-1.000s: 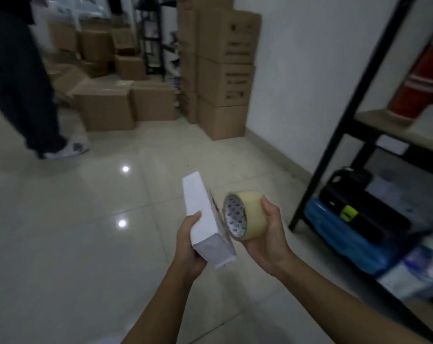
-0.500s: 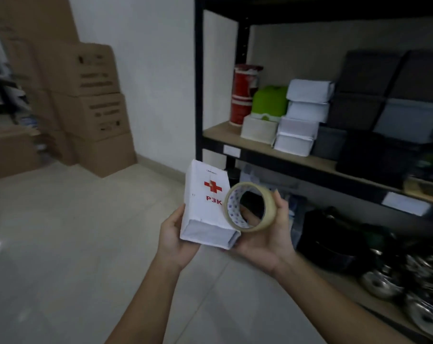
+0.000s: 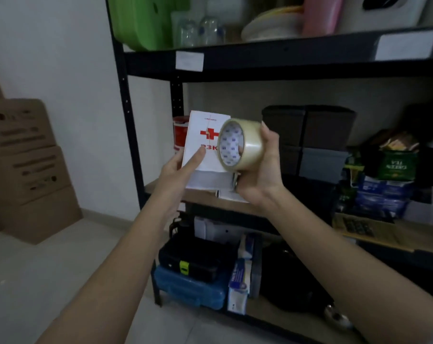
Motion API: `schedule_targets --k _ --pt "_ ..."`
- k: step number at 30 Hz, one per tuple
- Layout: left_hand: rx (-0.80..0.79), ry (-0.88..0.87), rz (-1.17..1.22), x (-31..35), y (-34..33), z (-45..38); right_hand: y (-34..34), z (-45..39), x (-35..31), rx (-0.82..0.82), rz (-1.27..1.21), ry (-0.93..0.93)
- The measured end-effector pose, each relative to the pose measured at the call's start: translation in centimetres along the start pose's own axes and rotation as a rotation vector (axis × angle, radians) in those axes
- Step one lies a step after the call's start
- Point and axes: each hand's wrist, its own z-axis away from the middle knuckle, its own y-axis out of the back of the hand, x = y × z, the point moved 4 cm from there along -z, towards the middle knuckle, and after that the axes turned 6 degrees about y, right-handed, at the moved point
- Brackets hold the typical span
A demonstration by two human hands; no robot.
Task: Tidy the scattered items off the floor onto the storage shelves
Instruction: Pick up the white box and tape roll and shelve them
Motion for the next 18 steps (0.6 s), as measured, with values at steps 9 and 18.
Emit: schedule_targets --k 9,18 --pt "0.202 0.090 0.203 1.0 -3.8 -17.1 1.7 -8.1 -6.1 0.040 0.380 0.181" --pt "0.317 0.055 -0.250 0.2 -6.0 -24.4 10.4 -7.4 -2.7 0.061 1.249 0.284"
